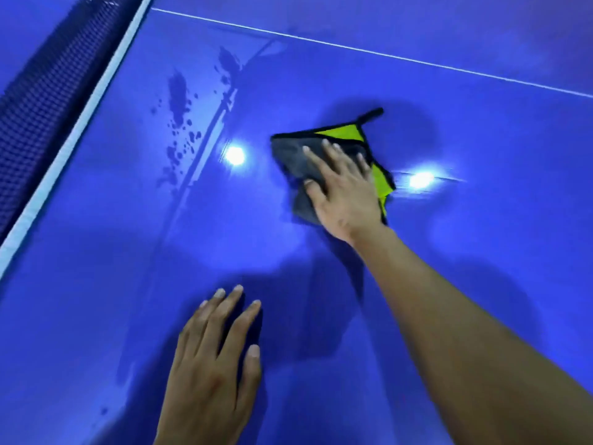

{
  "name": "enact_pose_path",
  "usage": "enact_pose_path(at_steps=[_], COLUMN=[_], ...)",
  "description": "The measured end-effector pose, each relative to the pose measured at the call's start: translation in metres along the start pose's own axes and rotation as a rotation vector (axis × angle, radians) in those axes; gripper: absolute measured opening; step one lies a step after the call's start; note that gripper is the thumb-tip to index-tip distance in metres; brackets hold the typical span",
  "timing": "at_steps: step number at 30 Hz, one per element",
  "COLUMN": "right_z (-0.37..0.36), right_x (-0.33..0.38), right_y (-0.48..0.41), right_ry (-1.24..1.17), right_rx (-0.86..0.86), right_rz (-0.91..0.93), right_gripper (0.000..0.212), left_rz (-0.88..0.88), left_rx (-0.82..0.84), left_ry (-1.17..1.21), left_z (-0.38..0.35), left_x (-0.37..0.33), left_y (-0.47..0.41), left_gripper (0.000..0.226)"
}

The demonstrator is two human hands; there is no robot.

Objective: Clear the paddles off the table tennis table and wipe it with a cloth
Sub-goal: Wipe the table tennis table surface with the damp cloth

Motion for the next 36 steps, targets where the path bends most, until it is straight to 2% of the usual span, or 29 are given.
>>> enact_pose_path(at_steps=[3, 5, 9, 12, 15, 19, 23, 26, 32, 36], right_z=[-0.016, -0.021, -0.023, -0.014, 0.000, 0.025, 0.048, 0.053, 0.055, 0.051], right_x=[0.110, 0.158, 0.168, 0.126, 0.027, -0.125, -0.216, -0.236, -0.234, -0.196], right_y=[0.009, 0.027, 0.037, 0.043, 0.078, 0.171, 0.273, 0.309, 0.303, 0.289], right_ry=[-0.040, -0.032, -0.055, -0.086, -0.079, -0.074, -0.089, -0.085, -0.033, -0.040], right_rx=[0.006, -0.004, 0.018, -0.006, -0.054, -0.045, -0.091, -0.091, -0.113, -0.105], right_rz=[0.173, 0.247, 0.256, 0.141, -0.080, -0.403, -0.628, -0.661, -0.634, -0.584], right_gripper=[0.060, 0.060, 0.057, 0.058, 0.059, 0.058, 0.063, 0.069, 0.065, 0.067], left_rz=[-0.047, -0.058, -0.064, -0.060, -0.023, -0.002, 0.004, -0.001, -0.036, -0.075], left_rx=[0.049, 0.074, 0.106, 0.120, 0.109, 0.114, 0.110, 0.101, 0.082, 0.093], left_ry=[-0.115, -0.158, -0.171, -0.150, -0.173, -0.185, -0.184, -0.197, -0.139, -0.169], left_z=[-0.003, -0.006, -0.009, -0.011, -0.012, -0.013, -0.011, -0.010, -0.002, 0.006], left_x=[0.000, 0.001, 0.003, 0.006, 0.010, 0.009, 0.002, 0.001, 0.005, 0.013], left_y=[0.019, 0.024, 0.025, 0.027, 0.027, 0.027, 0.030, 0.033, 0.045, 0.088], left_gripper=[0.053, 0.054, 0.056, 0.057, 0.055, 0.054, 0.054, 0.054, 0.056, 0.055])
Point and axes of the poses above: each hand's wrist, its own y-axis away from the middle knuckle, its own z-axis out of the back of the hand, x = y × z, the point moved 9 cm from there along -y, towards the middle knuckle, and after that the axes turned 5 degrees about z, right-handed, at the moved point
